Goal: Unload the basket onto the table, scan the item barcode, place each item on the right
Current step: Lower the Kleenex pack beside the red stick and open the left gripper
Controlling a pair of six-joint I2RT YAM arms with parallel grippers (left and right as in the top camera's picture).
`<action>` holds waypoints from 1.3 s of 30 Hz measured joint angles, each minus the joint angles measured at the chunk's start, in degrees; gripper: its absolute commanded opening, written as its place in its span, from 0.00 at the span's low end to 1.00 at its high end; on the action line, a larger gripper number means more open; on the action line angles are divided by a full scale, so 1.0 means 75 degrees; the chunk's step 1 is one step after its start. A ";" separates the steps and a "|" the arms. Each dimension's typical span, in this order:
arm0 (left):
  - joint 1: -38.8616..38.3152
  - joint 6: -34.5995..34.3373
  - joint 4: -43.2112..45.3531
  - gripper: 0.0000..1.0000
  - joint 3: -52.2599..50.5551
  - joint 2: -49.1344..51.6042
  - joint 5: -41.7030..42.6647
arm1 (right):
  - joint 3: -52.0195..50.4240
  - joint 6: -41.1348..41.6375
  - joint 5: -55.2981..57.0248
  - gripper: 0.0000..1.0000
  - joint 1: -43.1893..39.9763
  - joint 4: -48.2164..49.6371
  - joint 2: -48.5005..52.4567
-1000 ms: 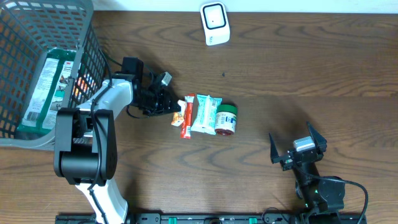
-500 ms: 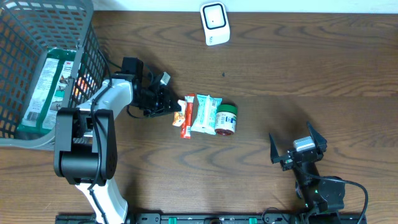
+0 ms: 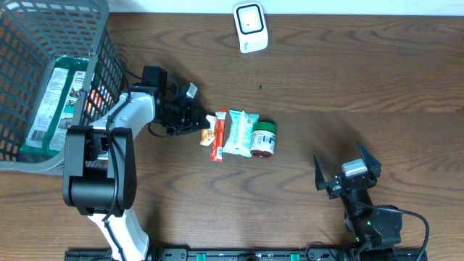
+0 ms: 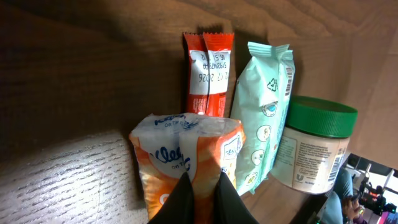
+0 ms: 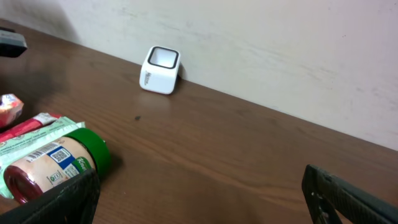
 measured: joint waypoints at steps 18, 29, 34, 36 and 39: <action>-0.0096 -0.0192 0.1454 0.12 -0.0775 0.0035 0.2069 | 0.0000 0.0000 0.0000 0.99 0.0000 0.0000 0.0000; 0.0233 -0.0350 0.1451 0.12 -0.0775 0.0035 0.1364 | 0.0000 0.0000 0.0000 0.99 0.0000 0.0000 0.0000; 0.0452 -0.0393 0.1451 0.13 -0.0775 0.0035 0.1282 | 0.0000 0.0000 0.0000 0.99 0.0000 0.0003 0.0000; 0.0420 -0.0396 0.1451 0.13 -0.0775 0.0035 0.1282 | 0.0000 0.0000 0.0000 0.99 0.0000 0.0003 0.0000; 0.0376 -0.0396 0.1451 0.12 -0.0781 0.0035 0.1282 | 0.0000 0.0000 0.0000 0.99 0.0000 0.0003 0.0000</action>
